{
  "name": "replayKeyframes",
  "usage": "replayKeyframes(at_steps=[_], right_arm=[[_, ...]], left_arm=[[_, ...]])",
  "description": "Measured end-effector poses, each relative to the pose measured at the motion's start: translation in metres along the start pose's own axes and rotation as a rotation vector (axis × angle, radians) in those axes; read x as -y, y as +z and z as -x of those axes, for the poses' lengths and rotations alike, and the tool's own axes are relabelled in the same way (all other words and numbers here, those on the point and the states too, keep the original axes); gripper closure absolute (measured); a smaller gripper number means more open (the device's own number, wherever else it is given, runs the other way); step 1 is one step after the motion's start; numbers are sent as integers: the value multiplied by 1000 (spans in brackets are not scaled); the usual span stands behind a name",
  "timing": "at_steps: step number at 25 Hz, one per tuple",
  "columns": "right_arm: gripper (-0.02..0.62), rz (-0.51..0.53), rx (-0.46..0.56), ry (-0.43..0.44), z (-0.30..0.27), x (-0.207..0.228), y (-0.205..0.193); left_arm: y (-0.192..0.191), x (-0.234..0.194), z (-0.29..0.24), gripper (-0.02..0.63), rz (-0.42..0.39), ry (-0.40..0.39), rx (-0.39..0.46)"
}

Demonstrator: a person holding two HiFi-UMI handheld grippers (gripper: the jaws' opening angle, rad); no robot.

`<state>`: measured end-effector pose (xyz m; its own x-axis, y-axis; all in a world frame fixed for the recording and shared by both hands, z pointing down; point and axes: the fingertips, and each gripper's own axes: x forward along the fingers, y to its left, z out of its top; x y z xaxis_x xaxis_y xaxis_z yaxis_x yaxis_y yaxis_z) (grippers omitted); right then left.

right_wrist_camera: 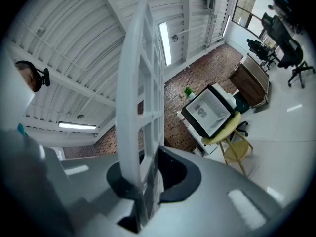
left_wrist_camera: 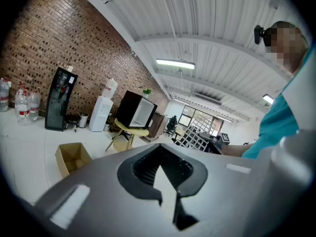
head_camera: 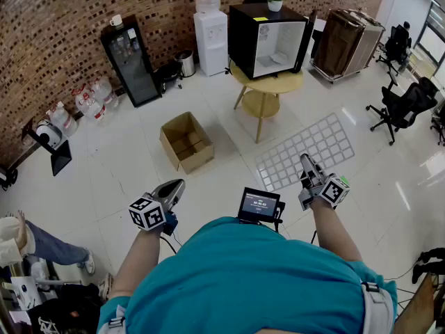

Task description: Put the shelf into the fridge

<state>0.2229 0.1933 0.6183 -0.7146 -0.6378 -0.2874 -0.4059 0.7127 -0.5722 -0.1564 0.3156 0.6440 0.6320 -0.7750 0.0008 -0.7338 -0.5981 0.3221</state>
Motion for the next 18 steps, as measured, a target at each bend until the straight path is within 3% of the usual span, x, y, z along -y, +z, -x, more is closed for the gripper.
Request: replayKeyframes(at_steps=[5,8,12,18], right_arm=[[566,19,7,22,5,11,0],[566,31,12,92,7,2,12],[566,0,-10,31,34,51,37],[566,3,14,82,58,74,68]], left_arm=[[-6,3,-10,604,-5,-7,3],[-10,14,-25,604,-8,-8,6],[-19,44,-71,604,-10,-2,3],[-26,75,-113,604,8,1,15]])
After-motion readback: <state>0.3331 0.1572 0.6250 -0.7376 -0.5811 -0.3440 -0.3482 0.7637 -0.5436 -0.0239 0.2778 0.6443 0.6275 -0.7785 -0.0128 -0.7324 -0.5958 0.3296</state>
